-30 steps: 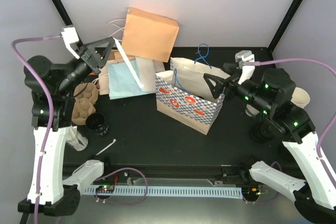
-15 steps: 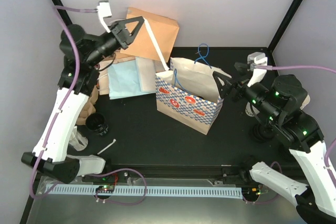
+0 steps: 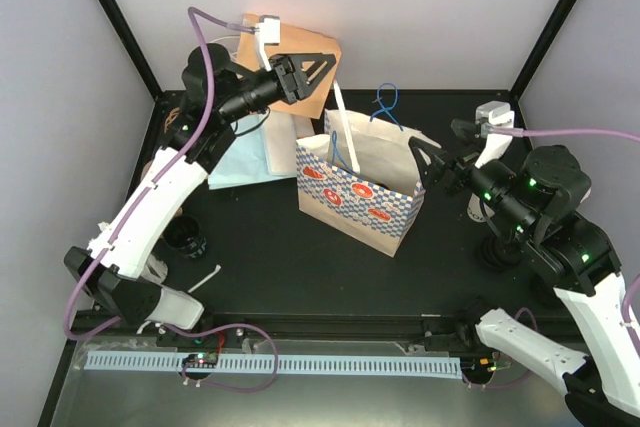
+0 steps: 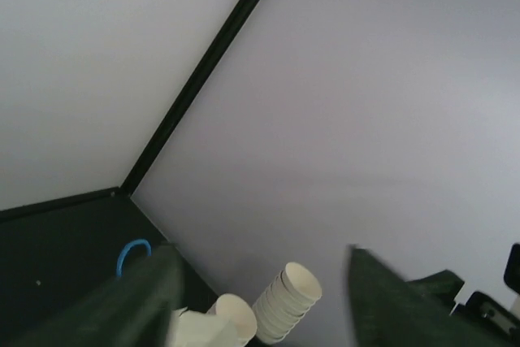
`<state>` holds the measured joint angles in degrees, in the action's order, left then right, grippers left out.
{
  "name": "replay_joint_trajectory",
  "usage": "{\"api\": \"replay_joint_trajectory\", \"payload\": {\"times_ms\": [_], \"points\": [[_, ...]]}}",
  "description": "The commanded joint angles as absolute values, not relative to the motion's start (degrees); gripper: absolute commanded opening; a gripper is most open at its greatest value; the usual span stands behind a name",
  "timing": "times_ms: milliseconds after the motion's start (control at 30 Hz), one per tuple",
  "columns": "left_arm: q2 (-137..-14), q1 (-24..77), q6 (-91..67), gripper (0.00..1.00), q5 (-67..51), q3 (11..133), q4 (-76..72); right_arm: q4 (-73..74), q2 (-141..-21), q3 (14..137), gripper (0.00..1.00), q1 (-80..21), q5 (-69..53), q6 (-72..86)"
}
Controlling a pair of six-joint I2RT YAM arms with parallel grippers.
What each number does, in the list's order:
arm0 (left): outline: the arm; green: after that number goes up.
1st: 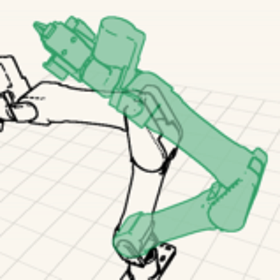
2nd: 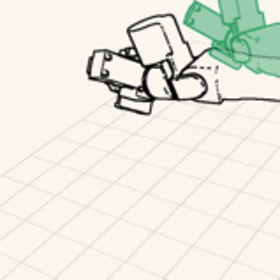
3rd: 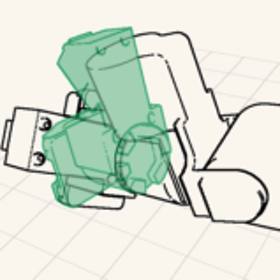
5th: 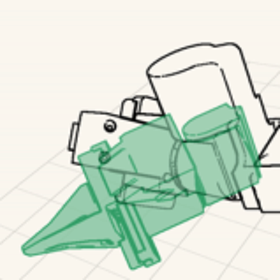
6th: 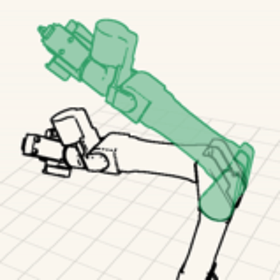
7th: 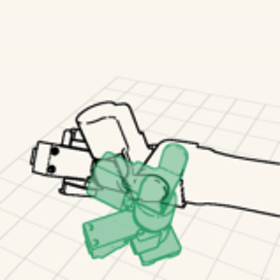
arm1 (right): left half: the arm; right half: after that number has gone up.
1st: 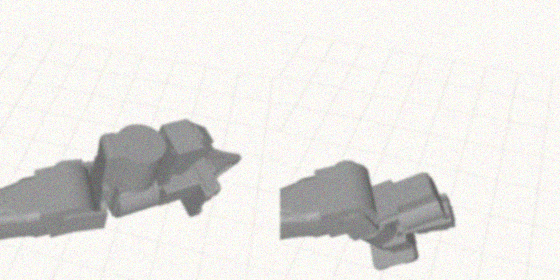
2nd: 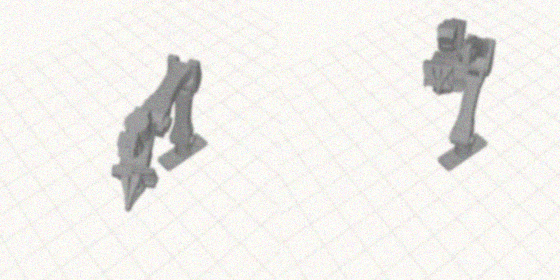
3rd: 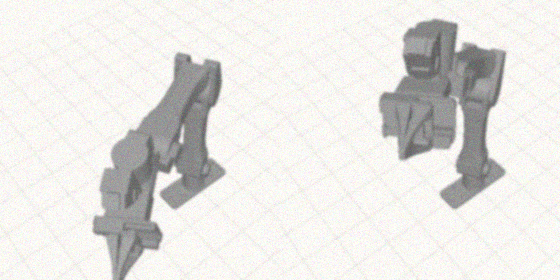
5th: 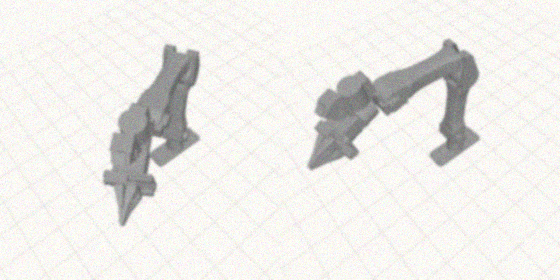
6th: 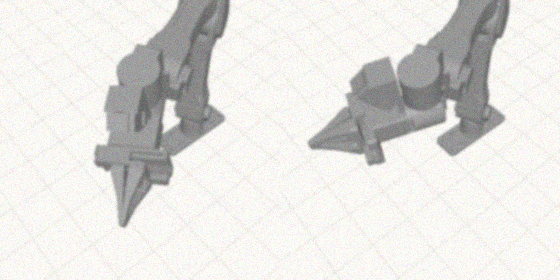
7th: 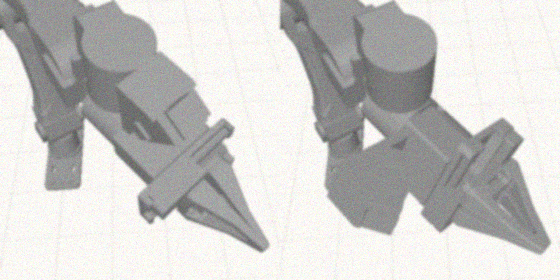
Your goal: Pack the takeout coffee
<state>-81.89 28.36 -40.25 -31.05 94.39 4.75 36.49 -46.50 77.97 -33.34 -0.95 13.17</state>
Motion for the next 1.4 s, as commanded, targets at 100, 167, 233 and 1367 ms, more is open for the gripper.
{"api": "replay_joint_trajectory", "payload": {"times_ms": [100,167,233,1367], "points": [[-78.0,28.9,-27.4,0.99,-27.3,97.7,23.3,38.2,-48.2,79.4,1.0,-33.5,-3.3,12.1],[-75.0,28.9,-23.2,0.99,-22.6,97.4,29.7,37.8,-48.4,79.1,1.0,-33.5,-4.4,12.3],[-71.2,28.9,-20.2,0.99,-17.1,97.2,36.7,37.5,-48.8,79.0,1.0,-33.5,-5.7,12.1],[-46.1,27.6,-33.7,0.71,0.2,46.5,63.7,31.4,-62.1,83.4,1.0,-39.2,-30.1,11.2]]}}
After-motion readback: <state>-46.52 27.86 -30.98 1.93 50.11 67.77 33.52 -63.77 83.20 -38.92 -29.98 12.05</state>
